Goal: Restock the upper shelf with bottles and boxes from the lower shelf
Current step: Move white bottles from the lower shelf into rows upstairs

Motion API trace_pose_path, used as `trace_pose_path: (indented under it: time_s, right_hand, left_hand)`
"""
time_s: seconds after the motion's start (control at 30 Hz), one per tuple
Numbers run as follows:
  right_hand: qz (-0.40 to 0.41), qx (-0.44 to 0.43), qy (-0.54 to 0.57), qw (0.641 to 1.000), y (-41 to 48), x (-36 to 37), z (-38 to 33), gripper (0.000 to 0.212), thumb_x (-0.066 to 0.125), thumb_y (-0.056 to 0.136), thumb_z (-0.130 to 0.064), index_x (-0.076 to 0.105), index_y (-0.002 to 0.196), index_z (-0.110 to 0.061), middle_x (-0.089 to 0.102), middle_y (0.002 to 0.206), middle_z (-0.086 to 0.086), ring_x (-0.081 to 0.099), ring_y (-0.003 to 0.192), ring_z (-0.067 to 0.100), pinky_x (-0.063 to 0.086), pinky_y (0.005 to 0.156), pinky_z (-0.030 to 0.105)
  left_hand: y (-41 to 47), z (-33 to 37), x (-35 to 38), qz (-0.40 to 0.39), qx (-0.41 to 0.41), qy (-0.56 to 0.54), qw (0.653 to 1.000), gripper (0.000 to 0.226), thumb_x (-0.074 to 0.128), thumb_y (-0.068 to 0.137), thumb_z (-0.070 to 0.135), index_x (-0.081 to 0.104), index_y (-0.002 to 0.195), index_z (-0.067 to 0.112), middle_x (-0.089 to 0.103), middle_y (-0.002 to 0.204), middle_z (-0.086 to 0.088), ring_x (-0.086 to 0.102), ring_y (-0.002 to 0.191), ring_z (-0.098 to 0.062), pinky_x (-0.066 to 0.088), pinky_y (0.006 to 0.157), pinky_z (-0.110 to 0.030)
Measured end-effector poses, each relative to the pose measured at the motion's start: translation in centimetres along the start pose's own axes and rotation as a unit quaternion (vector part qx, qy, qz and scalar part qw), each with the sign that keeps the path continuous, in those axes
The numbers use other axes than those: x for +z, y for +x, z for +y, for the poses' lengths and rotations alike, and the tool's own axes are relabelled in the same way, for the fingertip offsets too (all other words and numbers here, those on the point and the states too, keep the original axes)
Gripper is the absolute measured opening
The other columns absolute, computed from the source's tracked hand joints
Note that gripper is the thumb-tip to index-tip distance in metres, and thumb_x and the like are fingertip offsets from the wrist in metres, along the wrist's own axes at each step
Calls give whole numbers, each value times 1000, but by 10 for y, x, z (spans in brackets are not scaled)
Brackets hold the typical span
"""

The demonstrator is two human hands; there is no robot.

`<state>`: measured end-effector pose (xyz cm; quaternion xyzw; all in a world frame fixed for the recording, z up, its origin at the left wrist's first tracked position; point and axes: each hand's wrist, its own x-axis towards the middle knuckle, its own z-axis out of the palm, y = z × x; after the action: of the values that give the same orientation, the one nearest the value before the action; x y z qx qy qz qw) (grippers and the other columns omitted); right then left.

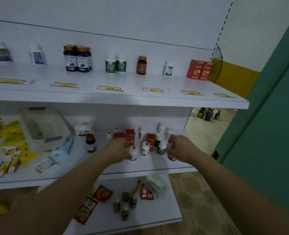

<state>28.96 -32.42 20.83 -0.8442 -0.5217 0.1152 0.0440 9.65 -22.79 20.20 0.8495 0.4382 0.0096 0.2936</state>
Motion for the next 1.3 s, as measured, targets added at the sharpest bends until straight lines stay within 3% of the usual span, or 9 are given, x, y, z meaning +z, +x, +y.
trace_pose_path:
  time_s: [0.03,0.13,0.2,0.3,0.57,0.8,1.0,1.13,1.3]
  right_hand:
    - [-13,5,4,1000,9,13,7,15,54,87,-17,58,93,-4,59,101,20,56,102,31,36,71,27]
    - [-27,0,25,999,39,48,25,29,58,87,-21,54,112,-6,58,109,17,54,98,26,30,69,23]
    - [-38,-5,35,999,59,66,32,32,58,88,-21,50,117,-11,56,111,17,55,99,26,37,72,24]
    - [-78,-1,42,996,89,90,39,53,55,91,-21,37,139,-6,51,133,16,52,118,30,45,93,32]
    - [-70,-25,54,996,164,140,43,69,57,90,-19,20,148,-11,44,137,19,50,119,35,44,92,35]
    - [-52,-47,77,995,238,175,31,63,56,92,-31,25,146,-19,42,143,12,45,127,33,42,103,42]
    - [-32,-45,122,991,251,203,30,45,55,93,-27,34,132,-18,50,129,15,53,113,34,48,89,42]
    - [-53,-52,172,982,240,199,33,50,61,89,-19,33,132,-17,53,128,13,55,115,32,48,92,39]
    - [-78,-43,229,969,213,159,44,53,67,86,-29,42,130,-12,55,117,4,53,102,21,37,78,24]
  left_hand:
    - [9,-6,8,-5,-10,-1,1000,46,65,86,22,49,128,10,54,122,-7,53,110,-21,39,83,-22]
    - [45,-26,34,-18,-37,-25,999,65,66,86,23,36,142,10,44,141,-10,45,127,-23,37,98,-23]
    - [72,-40,50,-20,-56,-48,997,68,67,85,22,34,142,8,42,142,-11,43,128,-23,36,101,-24]
    - [110,-56,73,-27,-85,-63,994,67,66,85,22,33,142,6,39,143,-13,42,129,-25,37,100,-26]
    - [181,-86,122,-28,-140,-85,986,81,65,86,25,16,148,5,29,148,-17,34,136,-28,29,110,-32]
    - [233,-88,141,28,-107,-130,985,87,73,78,19,20,146,7,30,150,-12,34,136,-28,28,110,-35]
    - [256,-82,166,56,-104,-183,976,64,67,83,10,35,139,10,44,138,-11,46,123,-26,37,96,-27]
    - [247,-80,168,73,-106,-230,965,47,68,82,7,44,122,9,49,112,-4,45,97,-15,33,75,-15]
    - [218,-75,145,67,-120,-331,934,37,80,71,16,50,92,23,53,94,5,51,93,-16,38,79,-24]
